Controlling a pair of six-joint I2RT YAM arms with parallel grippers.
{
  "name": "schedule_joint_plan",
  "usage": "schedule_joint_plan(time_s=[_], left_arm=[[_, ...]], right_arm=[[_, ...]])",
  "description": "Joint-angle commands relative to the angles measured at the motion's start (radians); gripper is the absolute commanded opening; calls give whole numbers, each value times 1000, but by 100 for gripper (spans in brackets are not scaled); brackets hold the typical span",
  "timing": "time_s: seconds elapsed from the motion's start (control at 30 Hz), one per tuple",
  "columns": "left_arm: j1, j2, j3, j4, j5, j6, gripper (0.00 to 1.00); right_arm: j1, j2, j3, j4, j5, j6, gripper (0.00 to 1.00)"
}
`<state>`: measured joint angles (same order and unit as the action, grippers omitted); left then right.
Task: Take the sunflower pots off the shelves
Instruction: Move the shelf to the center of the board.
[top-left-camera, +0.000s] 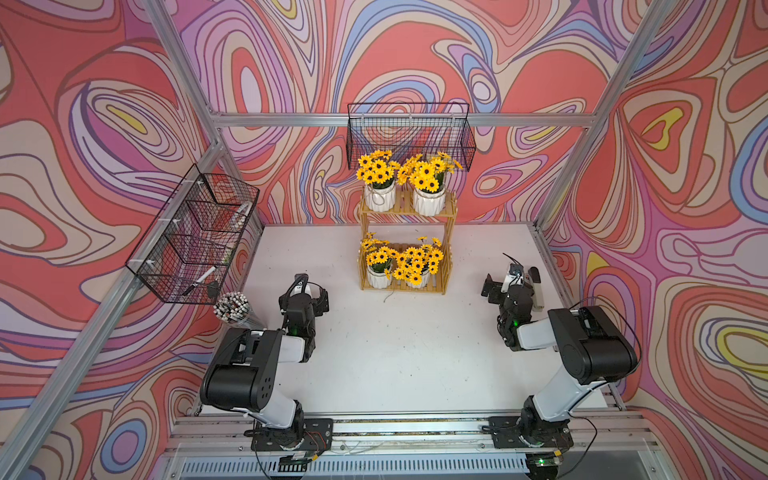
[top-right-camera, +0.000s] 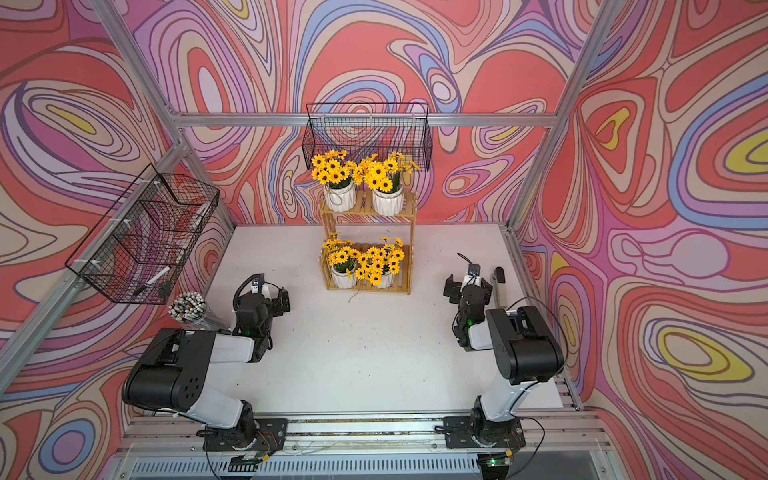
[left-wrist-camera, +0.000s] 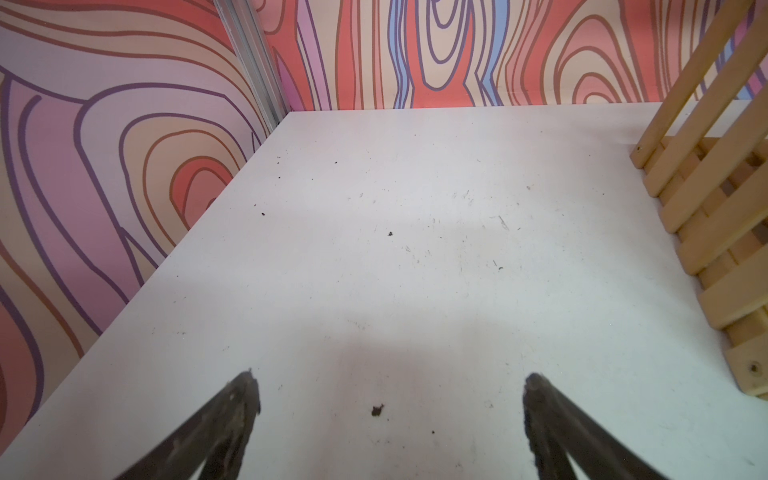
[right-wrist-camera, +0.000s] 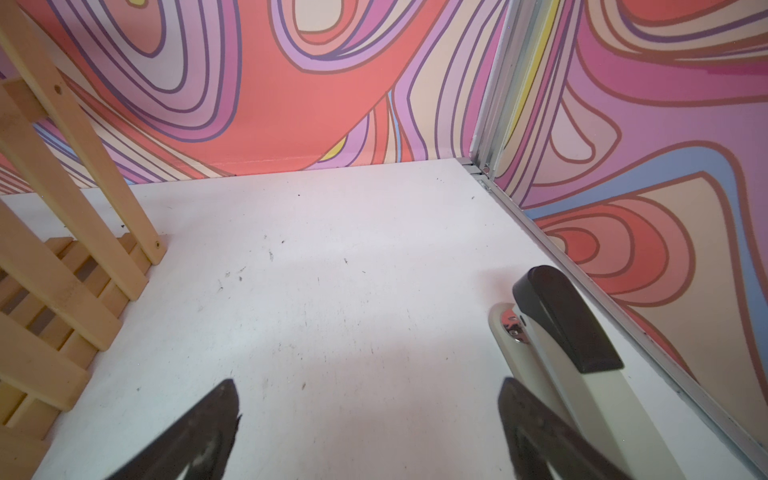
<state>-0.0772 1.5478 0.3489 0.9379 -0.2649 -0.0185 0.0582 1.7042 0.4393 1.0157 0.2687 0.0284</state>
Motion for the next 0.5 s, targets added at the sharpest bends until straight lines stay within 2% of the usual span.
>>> schedule_joint_plan(time_s=[0.0,0.23,0.33,0.47], left_arm=[[4,3,11,2,3,6,100],[4,-9,12,-3,14,12,100],[2,-94,47,-148,28,16,100],[2,-214,175,-441,-54,-34,100]], right_arm=[[-4,9,12,-14,-2,11,98],[-4,6,4,0,3,7,98],[7,-40,5,-44,23,7,98],[8,-37,-9,-2,38,0,98]])
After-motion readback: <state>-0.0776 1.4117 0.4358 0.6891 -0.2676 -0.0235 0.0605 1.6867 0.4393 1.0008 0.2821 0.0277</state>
